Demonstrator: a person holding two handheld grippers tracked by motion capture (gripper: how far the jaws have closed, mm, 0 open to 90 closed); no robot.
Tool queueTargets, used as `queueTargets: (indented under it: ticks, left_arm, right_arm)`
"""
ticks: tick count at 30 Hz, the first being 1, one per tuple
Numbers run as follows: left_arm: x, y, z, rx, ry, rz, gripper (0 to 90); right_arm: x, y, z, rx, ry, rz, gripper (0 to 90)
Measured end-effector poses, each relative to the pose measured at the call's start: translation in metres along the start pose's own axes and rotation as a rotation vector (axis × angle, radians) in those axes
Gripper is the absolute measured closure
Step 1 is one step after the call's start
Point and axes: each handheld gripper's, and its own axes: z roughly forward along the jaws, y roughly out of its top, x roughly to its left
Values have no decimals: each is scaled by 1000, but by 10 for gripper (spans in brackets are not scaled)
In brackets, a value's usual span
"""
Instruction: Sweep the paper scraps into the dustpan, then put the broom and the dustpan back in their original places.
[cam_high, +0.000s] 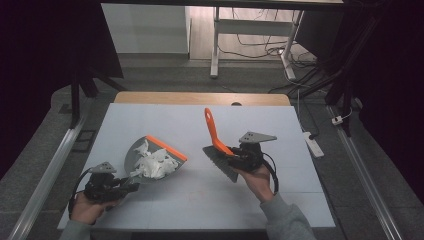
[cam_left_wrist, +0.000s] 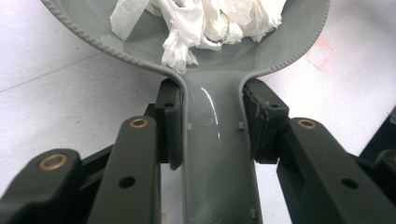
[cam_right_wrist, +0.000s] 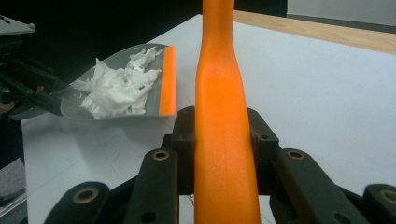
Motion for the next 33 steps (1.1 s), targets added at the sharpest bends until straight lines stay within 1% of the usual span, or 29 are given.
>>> queueTargets:
  ticks: [3, 6, 13, 18, 23, 27, 31, 33]
  left_arm:
    - [0, 0, 0, -8, 6, -15, 617]
    - [-1, 0, 0, -18, 27, -31, 617]
    - [-2, 1, -1, -53, 52, -75, 617]
    - [-3, 0, 1, -75, 92, -121, 618]
    - [-7, 0, 5, -80, 136, -151, 618]
    - [-10, 1, 12, -72, 172, -174, 618]
    - [-13, -1, 17, -73, 207, -208, 618]
    - [-14, -1, 20, -77, 218, -234, 617]
  right_arm:
    - [-2, -3, -6, 0, 3, -5, 697]
    - [-6, -7, -11, 8, 0, -8, 697]
    - [-20, -17, -25, 18, -3, 29, 697]
    - [-29, -24, -35, 30, -7, 60, 696]
    - [-35, -31, -42, 56, -16, 72, 697]
    - [-40, -35, -48, 66, -15, 81, 696]
    - [-46, -42, -54, 80, -16, 96, 697]
    - [-49, -46, -57, 89, -22, 106, 697]
